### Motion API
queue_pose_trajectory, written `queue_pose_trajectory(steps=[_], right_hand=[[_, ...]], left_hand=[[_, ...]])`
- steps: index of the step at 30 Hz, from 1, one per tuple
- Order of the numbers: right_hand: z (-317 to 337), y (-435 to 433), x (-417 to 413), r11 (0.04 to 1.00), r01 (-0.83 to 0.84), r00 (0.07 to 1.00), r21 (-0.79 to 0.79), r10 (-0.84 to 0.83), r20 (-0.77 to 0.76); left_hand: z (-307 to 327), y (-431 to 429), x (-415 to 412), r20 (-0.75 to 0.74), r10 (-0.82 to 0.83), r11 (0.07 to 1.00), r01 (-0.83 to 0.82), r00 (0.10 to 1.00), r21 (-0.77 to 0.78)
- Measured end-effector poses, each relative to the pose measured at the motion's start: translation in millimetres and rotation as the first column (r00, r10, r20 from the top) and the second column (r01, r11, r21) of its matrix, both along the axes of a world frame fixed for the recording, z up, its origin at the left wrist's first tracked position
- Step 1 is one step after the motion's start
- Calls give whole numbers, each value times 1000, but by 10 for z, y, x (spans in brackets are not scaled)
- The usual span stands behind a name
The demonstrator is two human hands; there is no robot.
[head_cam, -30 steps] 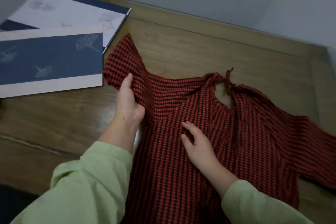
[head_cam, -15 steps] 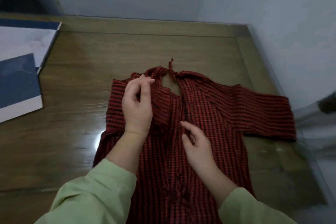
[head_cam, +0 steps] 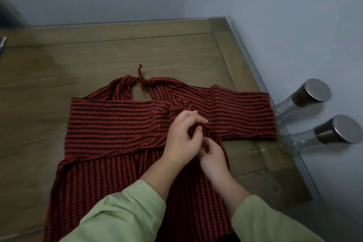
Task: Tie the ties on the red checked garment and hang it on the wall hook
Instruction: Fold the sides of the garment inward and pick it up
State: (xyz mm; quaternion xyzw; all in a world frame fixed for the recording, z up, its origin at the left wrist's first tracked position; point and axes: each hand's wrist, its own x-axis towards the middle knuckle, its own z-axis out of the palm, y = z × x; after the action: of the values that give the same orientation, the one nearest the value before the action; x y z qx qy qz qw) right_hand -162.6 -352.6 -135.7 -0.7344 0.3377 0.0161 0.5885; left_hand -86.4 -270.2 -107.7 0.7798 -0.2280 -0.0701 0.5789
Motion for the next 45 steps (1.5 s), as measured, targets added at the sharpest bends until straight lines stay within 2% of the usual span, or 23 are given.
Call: queue_pose_trajectory(steps=[2,5,9,12,15,17,22,25,28,34,39,45], right_hand=[[-26,-129,-21,1000,16,1000,26,-16,-16],[-23,-260,-63,982,75,997,175,-73,-16],[-7,-474,-158,928,226,974,295,-212,-79],[24,-654,-209,749,478,872,459,-467,-146],[5,-893,-250,514,681,690,521,-689,-221],[-30,-1007,-253,437,730,618,525,-750,-236],[14,-1149,-130,446,680,651,582,-733,-200],[45,-1251,-18,360,688,617,630,-747,-246],[42,-1335,68,242,651,626,720,-708,-328],[89,-1406,182,101,624,634,775,-644,-428],[115,-1326,282,62,620,581,782,-706,-405],[11,-1307,316,91,624,486,776,-823,-294]], left_hand=[[-118,-93,-36,-25,-22,998,23,999,60],[-256,-162,-44,-58,6,991,1,998,131],[-401,-253,-78,106,144,947,-168,984,275],[-502,-315,-149,130,258,833,-289,957,472],[-587,-422,-234,41,248,780,-224,968,585],[-615,-462,-268,27,236,760,-202,971,618],[-626,-541,-260,17,202,705,-158,979,692],[-575,-553,-242,-17,205,689,-132,979,712],[-510,-584,-224,-82,231,699,-107,970,707],[-350,-627,-294,-188,327,797,-163,926,581],[-373,-611,-475,-169,372,782,-210,913,586],[-364,-491,-429,-252,281,782,-68,926,619]])
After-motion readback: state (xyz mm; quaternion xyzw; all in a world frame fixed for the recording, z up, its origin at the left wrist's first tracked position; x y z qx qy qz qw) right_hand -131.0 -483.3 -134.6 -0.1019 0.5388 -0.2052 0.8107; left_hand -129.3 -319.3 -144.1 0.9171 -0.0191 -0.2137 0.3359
